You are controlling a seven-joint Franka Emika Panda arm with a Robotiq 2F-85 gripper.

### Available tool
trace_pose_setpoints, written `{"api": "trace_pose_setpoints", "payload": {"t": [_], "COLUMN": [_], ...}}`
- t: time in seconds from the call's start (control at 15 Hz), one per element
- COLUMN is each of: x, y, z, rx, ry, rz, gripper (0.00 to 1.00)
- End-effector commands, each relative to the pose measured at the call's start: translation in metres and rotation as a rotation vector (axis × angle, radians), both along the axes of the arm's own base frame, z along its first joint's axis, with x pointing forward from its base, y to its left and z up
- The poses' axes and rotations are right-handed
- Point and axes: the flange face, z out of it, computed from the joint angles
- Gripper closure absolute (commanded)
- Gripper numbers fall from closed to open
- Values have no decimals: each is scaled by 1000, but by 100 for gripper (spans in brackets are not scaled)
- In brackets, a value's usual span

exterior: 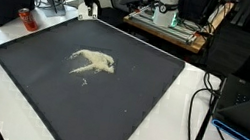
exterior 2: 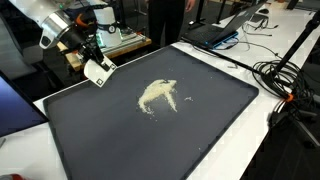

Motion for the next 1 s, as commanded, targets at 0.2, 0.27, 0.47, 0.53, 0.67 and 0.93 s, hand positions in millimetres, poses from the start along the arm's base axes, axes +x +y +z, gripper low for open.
{"api": "trace_pose_setpoints", "payload": {"t": [0.2, 0.27, 0.47, 0.53, 0.67, 0.93], "x": [-18, -20, -25, -27, -29, -33], "y": [7, 8, 9, 11, 15, 21], "z": [25, 29, 40, 43, 47, 56], "rx": [-33, -41, -37, -28, -9, 52], "ry": [-23, -31, -53, -61, -66, -111], "rz": [17, 30, 60, 79, 120, 199], "gripper": [99, 99, 99, 99, 99, 99]}}
